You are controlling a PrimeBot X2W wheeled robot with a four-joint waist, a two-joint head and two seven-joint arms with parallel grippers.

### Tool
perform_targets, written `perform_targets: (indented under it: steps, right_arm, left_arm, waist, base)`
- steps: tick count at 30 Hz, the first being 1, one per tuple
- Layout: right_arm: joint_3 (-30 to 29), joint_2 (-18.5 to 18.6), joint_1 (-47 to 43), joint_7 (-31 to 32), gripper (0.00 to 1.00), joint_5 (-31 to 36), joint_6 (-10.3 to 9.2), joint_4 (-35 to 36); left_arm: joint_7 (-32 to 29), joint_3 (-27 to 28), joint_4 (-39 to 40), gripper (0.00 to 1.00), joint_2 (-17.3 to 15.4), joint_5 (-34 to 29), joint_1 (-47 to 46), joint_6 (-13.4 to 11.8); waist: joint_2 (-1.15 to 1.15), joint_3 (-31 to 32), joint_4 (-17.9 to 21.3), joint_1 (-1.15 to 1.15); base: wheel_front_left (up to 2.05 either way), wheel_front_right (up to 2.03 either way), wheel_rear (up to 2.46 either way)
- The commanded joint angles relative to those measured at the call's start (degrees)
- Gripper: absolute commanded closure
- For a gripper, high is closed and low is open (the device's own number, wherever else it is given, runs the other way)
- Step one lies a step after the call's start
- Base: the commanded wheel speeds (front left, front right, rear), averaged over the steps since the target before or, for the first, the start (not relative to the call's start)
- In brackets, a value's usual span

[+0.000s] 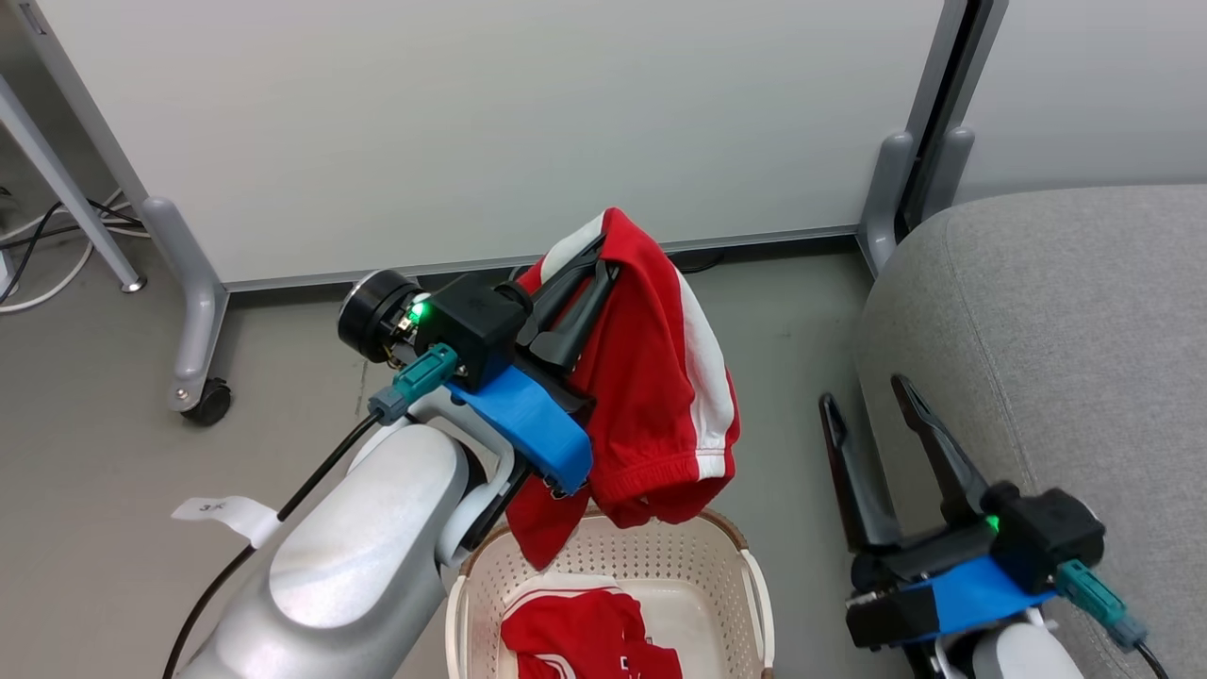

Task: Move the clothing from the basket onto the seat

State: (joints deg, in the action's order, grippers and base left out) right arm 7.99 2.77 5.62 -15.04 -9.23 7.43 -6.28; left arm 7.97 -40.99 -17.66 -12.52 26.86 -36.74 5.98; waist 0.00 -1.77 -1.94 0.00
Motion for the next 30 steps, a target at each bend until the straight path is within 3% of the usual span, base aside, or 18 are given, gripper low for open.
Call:
perform_targets:
  steps: [1,14,30]
  right_arm:
    - [0.6,0.2,1.5,-0.2,0.0,0.6,0.12,0.6]
    - [10.7,0.8,10.5,-0.2,0.0,1.1,0.11,0.0]
    - [15.4,0.1,21.8,-0.2,0.0,4.1,0.07,-14.3]
  left_arm:
    - [0.0,0.1,0.3,1.0,-0.4,0.2,0.3,-0.4]
    - [0.9,-0.7,0.0,1.0,0.0,0.2,-1.0,-0.5]
    - [2.0,-2.6,-0.9,1.0,1.7,0.3,-2.4,-0.1]
  waist:
    - [0.0,-0.1,0.0,0.0]
    - [0.0,-0.8,-0.8,0.0]
    - [0.0,-1.5,-1.9,0.0]
  base:
    - [0.0,0.0,0.0]
    - [0.0,0.0,0.0]
    - [0.0,0.0,0.0]
